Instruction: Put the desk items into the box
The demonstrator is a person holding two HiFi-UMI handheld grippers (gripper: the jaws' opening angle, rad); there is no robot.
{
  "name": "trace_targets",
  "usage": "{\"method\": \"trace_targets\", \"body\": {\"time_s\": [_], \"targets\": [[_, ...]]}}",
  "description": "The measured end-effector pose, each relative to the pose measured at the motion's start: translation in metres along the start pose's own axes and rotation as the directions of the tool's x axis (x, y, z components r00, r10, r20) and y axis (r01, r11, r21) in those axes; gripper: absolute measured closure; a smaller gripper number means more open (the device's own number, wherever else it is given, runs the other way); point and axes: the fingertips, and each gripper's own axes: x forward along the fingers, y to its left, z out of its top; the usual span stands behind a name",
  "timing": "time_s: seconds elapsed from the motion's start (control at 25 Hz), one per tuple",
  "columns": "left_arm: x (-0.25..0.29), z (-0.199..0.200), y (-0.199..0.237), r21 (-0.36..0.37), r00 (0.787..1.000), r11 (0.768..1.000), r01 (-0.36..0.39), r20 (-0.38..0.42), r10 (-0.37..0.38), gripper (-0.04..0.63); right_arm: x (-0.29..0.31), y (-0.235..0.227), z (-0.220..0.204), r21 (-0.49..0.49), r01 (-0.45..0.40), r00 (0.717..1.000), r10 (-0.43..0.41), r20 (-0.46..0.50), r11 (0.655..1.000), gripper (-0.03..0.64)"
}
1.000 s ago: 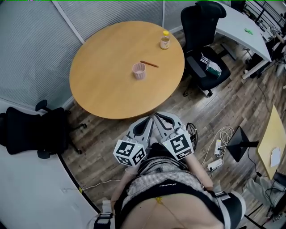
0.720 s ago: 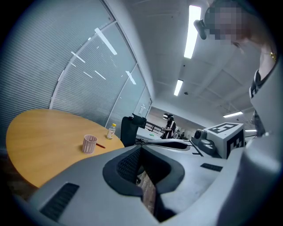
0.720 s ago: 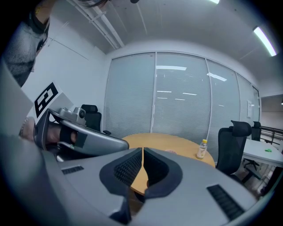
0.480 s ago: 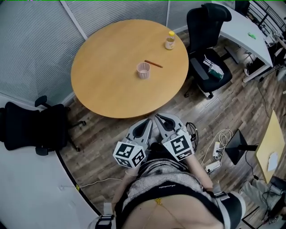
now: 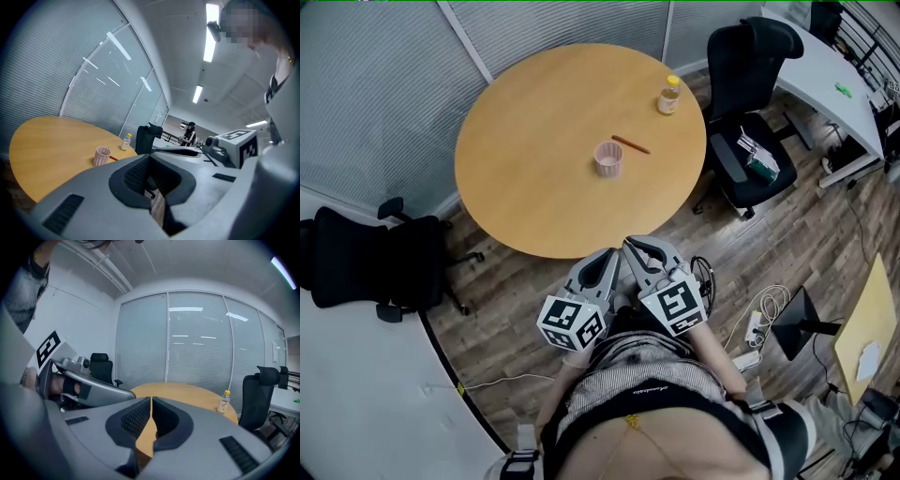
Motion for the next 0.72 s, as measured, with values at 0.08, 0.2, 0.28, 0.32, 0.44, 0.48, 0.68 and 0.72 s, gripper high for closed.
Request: {"method": "trace_targets", "body": {"time_s": [0.08, 0.2, 0.28, 0.32, 0.44, 0.48, 0.68, 0.72], "targets": [[0.009, 0.005, 0.005, 0.004, 1.000, 1.000, -0.008, 0.001, 0.008, 0.577, 0.006, -0.009, 0.003, -0.018, -0.010, 1.000, 0.010, 0.001, 1.000, 0.591], [0.025, 0.014, 0.012, 0.011, 1.000, 1.000, -0.018, 0.008, 0.018, 0.577, 0.015, -0.024, 0.005, -0.022, -0.023, 1.000, 0.023, 0.000, 0.999, 0.591], [0.038, 0.018, 0.014, 0.007, 1.000, 1.000, -0.024, 0.011, 0.024, 0.577, 0.020, -0.036, 0.005, -0.021, -0.031, 1.000, 0.031, -0.002, 0.999, 0.591], [0.045, 0.020, 0.016, 0.001, 1.000, 1.000, -0.027, 0.012, 0.027, 0.577, 0.022, -0.042, 0.006, -0.022, -0.034, 0.999, 0.034, -0.002, 0.999, 0.591], [0.063, 0.027, 0.020, -0.003, 0.999, 0.999, -0.036, 0.012, 0.036, 0.577, 0.029, -0.060, 0.008, -0.026, -0.048, 0.999, 0.048, -0.002, 0.998, 0.590], [0.068, 0.029, 0.021, 0.005, 0.999, 0.999, -0.042, 0.010, 0.042, 0.577, 0.031, -0.065, 0.009, -0.028, -0.054, 0.999, 0.054, -0.002, 0.998, 0.590], [0.094, 0.040, 0.023, 0.012, 0.998, 0.998, -0.056, 0.013, 0.056, 0.577, 0.038, -0.090, 0.012, -0.035, -0.073, 0.997, 0.073, 0.001, 0.997, 0.591], [0.099, 0.041, 0.023, 0.012, 0.998, 0.998, -0.058, 0.015, 0.058, 0.577, 0.039, -0.095, 0.011, -0.034, -0.075, 0.997, 0.075, 0.000, 0.997, 0.591]]}}
